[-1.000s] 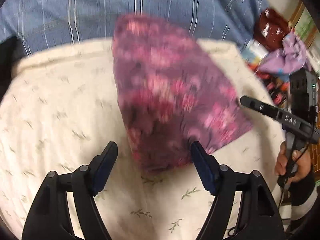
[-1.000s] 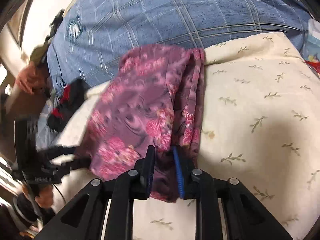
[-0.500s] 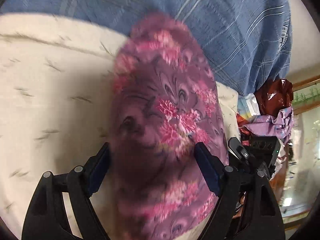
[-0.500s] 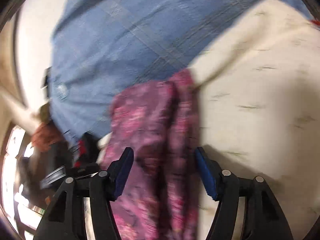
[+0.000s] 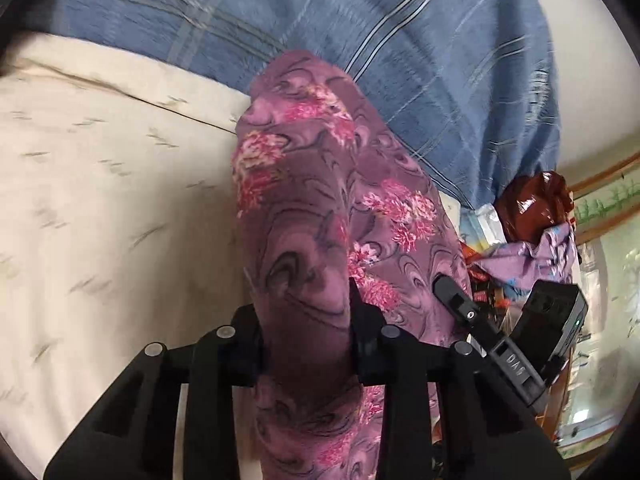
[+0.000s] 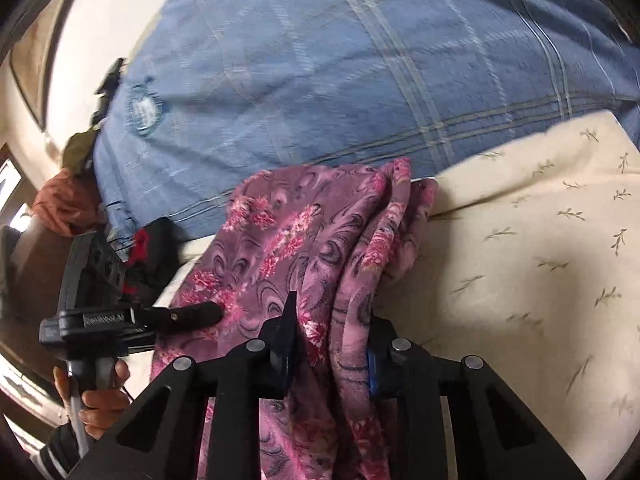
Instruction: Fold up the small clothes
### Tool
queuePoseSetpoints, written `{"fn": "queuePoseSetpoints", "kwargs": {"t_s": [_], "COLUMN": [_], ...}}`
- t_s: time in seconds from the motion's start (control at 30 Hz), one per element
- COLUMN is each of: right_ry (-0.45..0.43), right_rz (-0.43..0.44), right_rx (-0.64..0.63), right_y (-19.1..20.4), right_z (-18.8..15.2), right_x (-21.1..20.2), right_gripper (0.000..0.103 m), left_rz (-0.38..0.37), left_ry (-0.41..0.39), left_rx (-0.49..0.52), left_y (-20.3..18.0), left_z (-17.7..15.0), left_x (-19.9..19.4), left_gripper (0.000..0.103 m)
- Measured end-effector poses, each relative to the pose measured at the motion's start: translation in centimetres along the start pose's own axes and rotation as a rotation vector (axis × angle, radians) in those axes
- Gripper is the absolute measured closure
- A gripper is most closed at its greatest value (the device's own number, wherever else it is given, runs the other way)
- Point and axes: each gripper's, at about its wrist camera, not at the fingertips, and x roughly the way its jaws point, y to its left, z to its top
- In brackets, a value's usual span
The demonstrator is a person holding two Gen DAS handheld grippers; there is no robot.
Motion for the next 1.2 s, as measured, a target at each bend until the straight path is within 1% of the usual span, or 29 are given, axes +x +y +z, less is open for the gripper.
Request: {"fn": "queuePoseSetpoints", "kwargs": {"t_s": [0.07,0.17,0.23,0.27,0.33,0.37,0.4,0.43,0.47,0.53,0.6,0.67,0.7,0.73,0.77,0.83,0.9,0.93,1.0,1.03,1.07,1.13,1.2], "right_ry": [-0.002,0.005,0.028,0.040,0.066,0.089,0.100,0.108,0.094,0.072,0.063,0.000,-0.031,-0.056,-0.060,-0.046,-0.017,0.000,0.041,0.057,0.050,0.039,0.039], "right_rz": [0.040,0.133,0.178,0.187,0.177,0.153,0.124,0.079,0.072,0.036,-0.010,-0.067,-0.063,-0.047,-0.043,-0.041,-0.050,-0.058,-0.084,-0.091,-0.078,-0.054,-0.040], "right_rx": [-0.002,0.008,0.024,0.031,0.034,0.041,0.040,0.038,0.046,0.053,0.018,-0.062,-0.090,-0.117,-0.134,-0.151,-0.166,-0.168,-0.165,-0.161,-0.150,-0.126,-0.115], "right_y": [1.9,4.5,6.0,6.5,7.1,7.1,7.1,6.9,6.6,6.7,7.2,8.6,9.2,10.1,10.6,11.3,11.5,11.3,10.6,10.0,9.5,8.7,8.3], "right_z": [-0.7,-3.0,-5.5,-6.5,-9.1,-10.7,-11.6,-12.7,-13.5,-13.5,-12.8,-11.8,-11.4,-10.8,-10.4,-10.1,-10.3,-10.4,-11.0,-11.2,-11.3,-11.3,-11.2], "right_x": [-0.9,-2.6,-2.7,-2.4,-1.2,0.0,0.7,1.6,2.0,1.4,0.2,-1.6,-2.3,-2.7,-2.4,-1.3,0.2,1.0,2.7,3.3,3.6,3.5,3.7], "right_gripper": [0.077,0.077,0.077,0.077,0.077,0.077,0.077,0.074,0.073,0.063,0.063,0.063,0.064,0.065,0.065,0.069,0.071,0.072,0.074,0.074,0.074,0.070,0.068], "left_rz": [-0.001,0.008,0.048,0.071,0.132,0.162,0.190,0.172,0.159,0.183,0.226,0.307,0.356,0.385,0.406,0.454,0.483,0.511,0.551,0.554,0.548,0.519,0.497], "left_ry": [-0.020,-0.047,-0.059,-0.063,-0.044,-0.025,-0.015,-0.035,-0.046,-0.065,-0.134,-0.237,-0.275,-0.289,-0.289,-0.255,-0.203,-0.180,-0.153,-0.153,-0.157,-0.158,-0.150], "left_rx": [0.005,0.011,0.016,0.016,-0.001,-0.011,-0.023,-0.020,-0.015,-0.001,0.071,0.184,0.238,0.276,0.306,0.326,0.334,0.335,0.343,0.343,0.337,0.308,0.281], "left_y": [0.6,2.1,3.7,4.7,7.0,7.7,8.8,9.3,9.3,8.7,7.1,4.6,3.2,2.2,1.5,1.2,1.9,2.4,3.4,3.6,3.8,4.4,5.0], "left_z": [-1.5,-4.3,-6.3,-7.4,-9.1,-9.4,-9.9,-10.1,-10.2,-10.3,-10.2,-9.9,-9.5,-8.9,-8.3,-7.0,-6.0,-5.6,-5.2,-5.1,-5.0,-4.6,-4.3], "left_x": [-2.9,-7.1,-9.0,-9.5,-8.9,-8.1,-7.3,-7.3,-7.5,-9.0,-10.7,-12.3,-12.3,-11.9,-11.1,-8.9,-7.0,-5.9,-4.3,-4.0,-3.8,-3.7,-3.6], "left_gripper": [0.073,0.073,0.070,0.069,0.066,0.064,0.052,0.047,0.047,0.048,0.048,0.046,0.040,0.036,0.036,0.036,0.036,0.036,0.036,0.033,0.032,0.030,0.029]}}
